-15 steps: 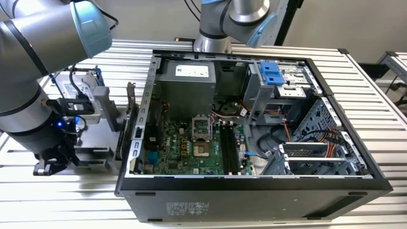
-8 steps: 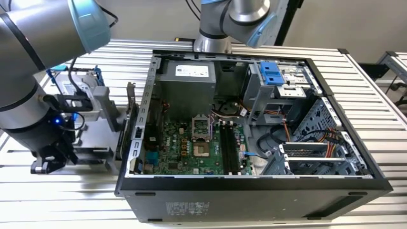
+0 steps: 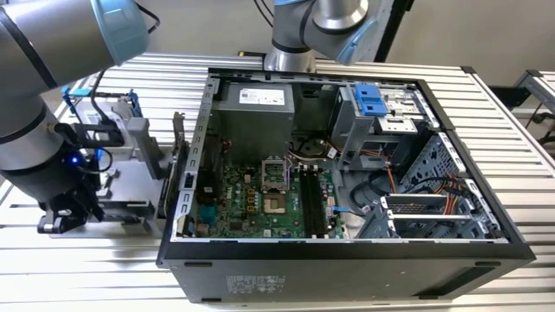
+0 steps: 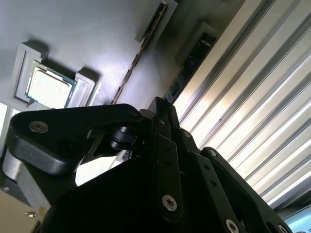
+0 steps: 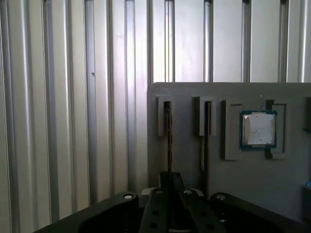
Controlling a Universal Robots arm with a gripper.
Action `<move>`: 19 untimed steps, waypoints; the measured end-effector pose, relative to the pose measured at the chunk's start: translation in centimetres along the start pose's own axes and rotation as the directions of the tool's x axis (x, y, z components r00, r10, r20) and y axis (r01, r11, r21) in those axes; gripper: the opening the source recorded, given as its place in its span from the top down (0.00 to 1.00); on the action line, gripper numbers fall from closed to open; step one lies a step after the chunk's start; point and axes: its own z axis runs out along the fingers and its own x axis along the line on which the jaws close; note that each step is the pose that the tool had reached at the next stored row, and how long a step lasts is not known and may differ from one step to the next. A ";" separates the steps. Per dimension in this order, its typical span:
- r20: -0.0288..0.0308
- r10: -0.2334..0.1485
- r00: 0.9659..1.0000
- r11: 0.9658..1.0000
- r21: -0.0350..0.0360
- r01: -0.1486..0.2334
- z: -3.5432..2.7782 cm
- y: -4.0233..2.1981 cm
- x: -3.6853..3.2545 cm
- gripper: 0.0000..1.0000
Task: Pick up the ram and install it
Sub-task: 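Pick up the ram and move it above insertion slot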
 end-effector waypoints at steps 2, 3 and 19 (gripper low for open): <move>0.000 0.000 1.000 1.000 0.000 0.000 -0.21 0.00 -0.01 1.00; 0.000 0.000 1.000 1.000 0.000 0.000 -0.34 0.00 -0.02 1.00; 0.000 0.000 1.000 1.000 0.000 0.000 -2.85 0.03 -0.12 1.00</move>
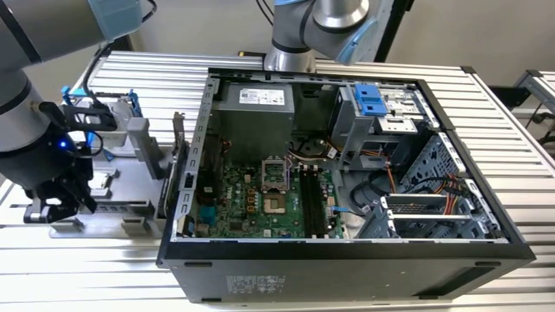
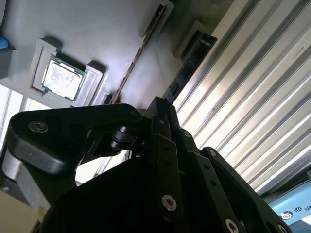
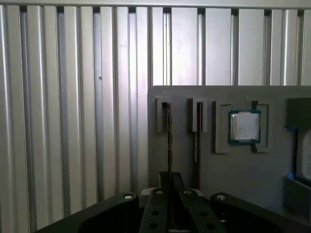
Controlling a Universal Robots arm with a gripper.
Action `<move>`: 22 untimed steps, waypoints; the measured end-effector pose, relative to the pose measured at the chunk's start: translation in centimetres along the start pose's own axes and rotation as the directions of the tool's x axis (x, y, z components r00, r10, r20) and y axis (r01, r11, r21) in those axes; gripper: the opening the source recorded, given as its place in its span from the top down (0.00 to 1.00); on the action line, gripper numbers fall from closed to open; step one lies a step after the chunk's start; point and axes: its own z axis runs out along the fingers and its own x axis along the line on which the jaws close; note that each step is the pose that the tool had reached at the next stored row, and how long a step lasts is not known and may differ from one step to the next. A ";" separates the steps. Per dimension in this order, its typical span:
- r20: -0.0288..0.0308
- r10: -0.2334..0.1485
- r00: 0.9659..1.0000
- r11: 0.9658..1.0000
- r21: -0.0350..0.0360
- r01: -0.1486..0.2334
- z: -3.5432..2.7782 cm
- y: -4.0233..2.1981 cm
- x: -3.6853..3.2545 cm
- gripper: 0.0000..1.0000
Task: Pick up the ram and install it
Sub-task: 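Pick up the ram and move it above insertion slot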
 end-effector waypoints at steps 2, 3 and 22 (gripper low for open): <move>0.000 0.000 1.000 1.000 0.000 0.000 -0.34 0.00 -0.01 1.00; 0.000 0.000 1.000 1.000 0.000 0.000 -0.50 0.00 -0.02 1.00; 0.000 0.000 1.000 1.000 0.000 0.000 -3.29 0.02 -0.14 1.00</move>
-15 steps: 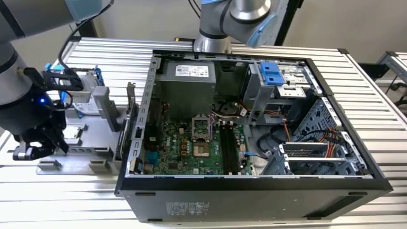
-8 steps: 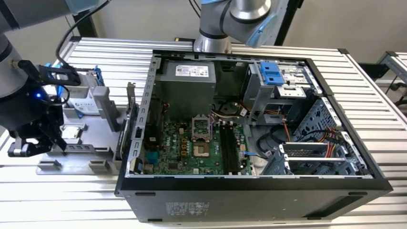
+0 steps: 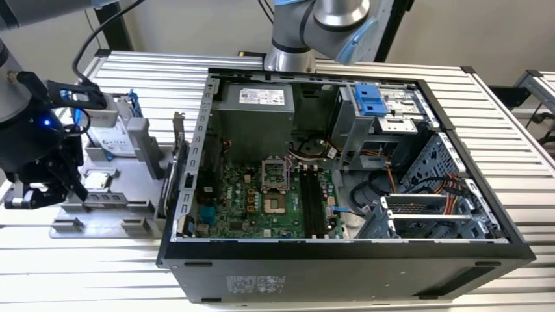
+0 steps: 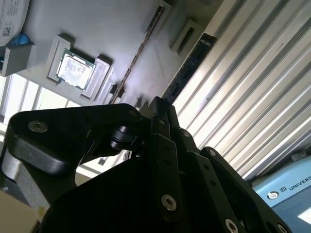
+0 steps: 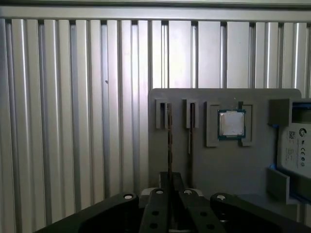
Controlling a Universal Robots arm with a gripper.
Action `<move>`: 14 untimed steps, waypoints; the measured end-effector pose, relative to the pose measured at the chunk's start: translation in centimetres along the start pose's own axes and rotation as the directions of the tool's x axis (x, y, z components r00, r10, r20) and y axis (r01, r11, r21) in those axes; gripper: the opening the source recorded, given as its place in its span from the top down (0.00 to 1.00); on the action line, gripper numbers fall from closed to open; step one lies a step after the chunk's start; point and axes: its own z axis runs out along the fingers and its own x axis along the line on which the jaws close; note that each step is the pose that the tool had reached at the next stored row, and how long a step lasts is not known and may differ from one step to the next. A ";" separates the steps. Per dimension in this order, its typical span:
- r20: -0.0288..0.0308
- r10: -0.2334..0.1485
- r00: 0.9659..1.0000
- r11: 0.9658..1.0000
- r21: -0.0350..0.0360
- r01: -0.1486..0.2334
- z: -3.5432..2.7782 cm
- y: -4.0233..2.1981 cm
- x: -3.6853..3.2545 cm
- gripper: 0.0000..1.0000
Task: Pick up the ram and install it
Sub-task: 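Pick up the ram and move it above insertion slot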
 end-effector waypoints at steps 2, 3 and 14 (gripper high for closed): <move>0.000 0.000 1.000 1.000 0.000 0.000 -0.28 0.00 -0.01 1.00; 0.000 0.000 1.000 1.000 0.000 0.000 -0.42 0.01 -0.02 1.00; 0.000 0.000 1.000 1.000 0.000 0.000 -2.13 0.02 -0.09 1.00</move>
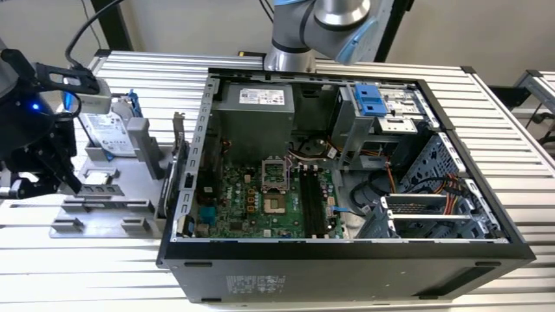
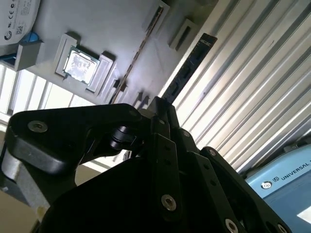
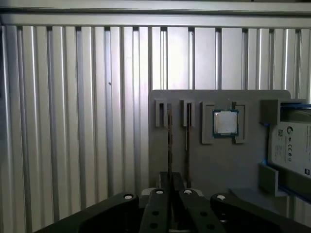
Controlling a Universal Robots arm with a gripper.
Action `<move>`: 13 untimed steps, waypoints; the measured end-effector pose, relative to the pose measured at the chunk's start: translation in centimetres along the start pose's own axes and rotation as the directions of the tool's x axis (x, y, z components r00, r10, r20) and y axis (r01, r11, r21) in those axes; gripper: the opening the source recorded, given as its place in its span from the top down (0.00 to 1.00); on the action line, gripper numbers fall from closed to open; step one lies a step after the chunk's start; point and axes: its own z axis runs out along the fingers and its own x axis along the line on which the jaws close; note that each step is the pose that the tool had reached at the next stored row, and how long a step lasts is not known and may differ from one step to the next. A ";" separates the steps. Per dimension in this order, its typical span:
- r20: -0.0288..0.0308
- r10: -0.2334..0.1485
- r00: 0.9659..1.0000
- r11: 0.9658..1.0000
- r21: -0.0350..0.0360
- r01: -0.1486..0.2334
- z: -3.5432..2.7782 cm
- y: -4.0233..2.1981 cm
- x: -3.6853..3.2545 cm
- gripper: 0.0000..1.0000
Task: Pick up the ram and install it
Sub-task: 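Pick up the ram and move it above insertion slot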
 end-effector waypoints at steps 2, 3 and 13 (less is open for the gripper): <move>0.000 0.000 1.000 1.000 0.000 0.000 -0.37 0.00 -0.01 1.00; 0.000 0.000 1.000 1.000 0.000 0.000 -0.52 0.00 -0.02 1.00; 0.000 0.000 1.000 1.000 0.000 0.000 -1.78 0.01 -0.07 1.00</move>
